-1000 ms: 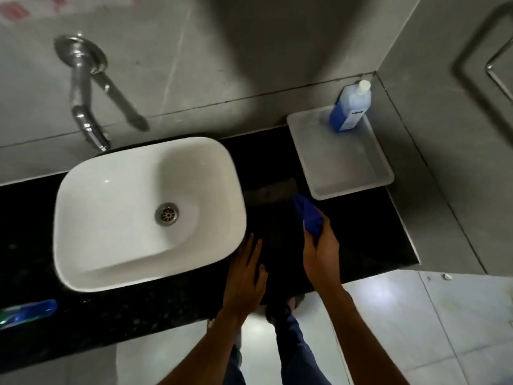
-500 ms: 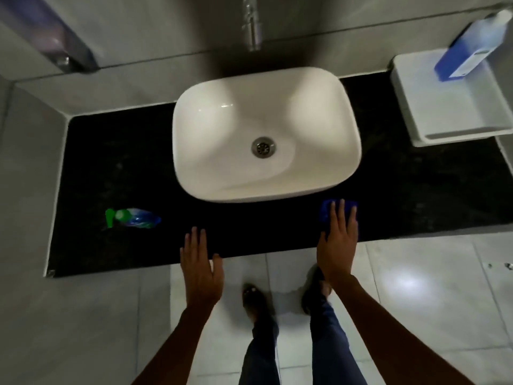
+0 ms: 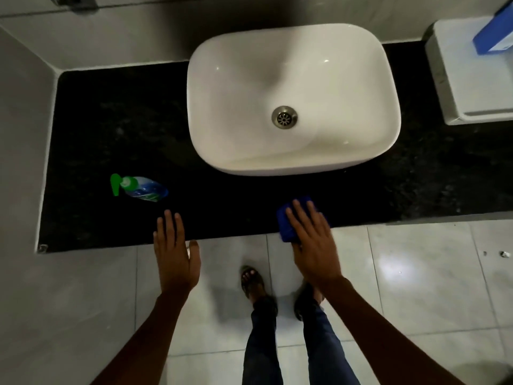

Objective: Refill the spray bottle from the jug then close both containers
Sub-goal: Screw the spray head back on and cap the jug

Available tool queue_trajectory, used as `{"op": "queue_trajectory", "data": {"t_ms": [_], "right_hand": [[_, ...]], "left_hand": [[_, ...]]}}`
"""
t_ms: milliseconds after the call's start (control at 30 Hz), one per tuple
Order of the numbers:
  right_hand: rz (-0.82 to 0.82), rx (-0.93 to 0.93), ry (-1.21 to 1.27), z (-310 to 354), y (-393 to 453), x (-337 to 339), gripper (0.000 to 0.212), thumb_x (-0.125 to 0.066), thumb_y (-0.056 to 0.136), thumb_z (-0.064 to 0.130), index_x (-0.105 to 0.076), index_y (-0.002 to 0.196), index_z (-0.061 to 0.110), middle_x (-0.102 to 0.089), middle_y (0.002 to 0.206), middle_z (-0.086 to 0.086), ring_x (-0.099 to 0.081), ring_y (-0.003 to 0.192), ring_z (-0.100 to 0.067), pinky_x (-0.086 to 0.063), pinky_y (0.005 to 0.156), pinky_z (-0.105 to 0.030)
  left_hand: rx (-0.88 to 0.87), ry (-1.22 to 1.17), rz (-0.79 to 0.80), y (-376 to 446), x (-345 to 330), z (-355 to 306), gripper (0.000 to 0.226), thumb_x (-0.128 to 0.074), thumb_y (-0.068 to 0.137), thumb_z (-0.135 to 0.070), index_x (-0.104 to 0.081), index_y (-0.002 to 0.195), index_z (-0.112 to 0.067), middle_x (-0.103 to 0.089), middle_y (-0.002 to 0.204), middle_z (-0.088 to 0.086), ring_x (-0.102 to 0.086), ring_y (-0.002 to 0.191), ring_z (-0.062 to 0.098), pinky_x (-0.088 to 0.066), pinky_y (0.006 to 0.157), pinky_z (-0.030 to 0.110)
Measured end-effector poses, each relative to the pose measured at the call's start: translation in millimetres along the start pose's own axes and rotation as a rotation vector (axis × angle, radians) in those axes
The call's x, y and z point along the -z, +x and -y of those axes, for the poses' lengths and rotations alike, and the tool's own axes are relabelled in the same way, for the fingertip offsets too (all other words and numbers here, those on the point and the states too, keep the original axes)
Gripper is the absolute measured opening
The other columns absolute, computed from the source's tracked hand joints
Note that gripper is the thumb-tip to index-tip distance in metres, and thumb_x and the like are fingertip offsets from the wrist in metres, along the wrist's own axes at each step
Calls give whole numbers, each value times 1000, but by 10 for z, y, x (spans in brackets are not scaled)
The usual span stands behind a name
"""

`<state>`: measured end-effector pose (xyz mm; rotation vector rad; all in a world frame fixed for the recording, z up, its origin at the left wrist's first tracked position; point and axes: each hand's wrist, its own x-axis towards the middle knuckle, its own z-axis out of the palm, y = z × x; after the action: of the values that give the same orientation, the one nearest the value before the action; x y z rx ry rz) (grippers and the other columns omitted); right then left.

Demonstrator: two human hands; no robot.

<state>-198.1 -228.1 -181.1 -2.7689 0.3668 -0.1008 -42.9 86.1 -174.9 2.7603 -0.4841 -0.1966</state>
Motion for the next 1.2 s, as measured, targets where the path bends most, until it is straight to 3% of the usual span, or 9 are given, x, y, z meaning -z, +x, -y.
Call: {"op": "queue_trajectory", "data": {"t_ms": [133,267,367,600,767,900,1033,1200], "right_hand": [[-74,-294,-68,-454,-53,209,79,-49,93,30,-15,165,25,-7,174,2,-3,161,-27,-15,129,-51],[-114,-445,-59,-320,269,224,73,-41,100,37,-10,165,26,-3,174,3,2,161,-27,-13,129,-51],[-82,-393,-62,57,477,79,74,-44,100,36,-10,165,25,-3,174,1,4,161,-29,-12,129,-53],[44,-65,1,1146,833,-292,75,-43,100,34,-8,165,24,-2,174,-1,5,161,-30,-14,128,-54],[99,89,-6,937,423,-277,74,-43,100,34,-9,165,25,-2,174,1,1,161,-29,-16,129,-52],[44,-66,-6,624,171,-171,73,-46,99,33,-15,165,27,-5,174,1,-2,161,-30,-8,131,-48],[-6,-259,25,1057,474,-300,78,-45,95,29,-11,165,26,-2,174,2,3,161,-30,-6,131,-50],[28,-179,34,1624,994,-458,74,-43,97,31,-14,165,24,-4,174,0,4,161,-29,-9,130,-52]], "left_hand": [[-23,33,25,9,42,37,77,-35,99,-37,-6,167,-15,3,177,4,3,165,28,-10,133,56],[-6,27,32,7,58,21,76,-36,98,-35,-8,167,-17,2,177,4,2,165,26,-10,133,56],[-5,31,40,8,90,18,74,-34,99,-34,-11,167,-16,-1,177,5,0,165,27,-12,132,57],[-48,8,74,-24,116,70,73,-34,102,-32,-8,166,-10,1,177,8,2,165,26,-11,134,53],[-95,7,123,-17,142,229,74,-35,101,-29,-5,166,-9,4,177,6,2,165,24,-16,133,54],[-108,-43,114,-21,132,250,76,-35,101,-27,-2,166,-9,7,177,6,4,165,24,-12,134,53],[-50,-89,87,-30,75,192,70,-32,104,-21,-2,166,-10,7,177,4,4,165,21,-7,135,48],[-74,-89,79,-39,81,200,64,-26,109,-25,-4,166,-9,6,177,6,4,165,22,-8,135,47]]}}
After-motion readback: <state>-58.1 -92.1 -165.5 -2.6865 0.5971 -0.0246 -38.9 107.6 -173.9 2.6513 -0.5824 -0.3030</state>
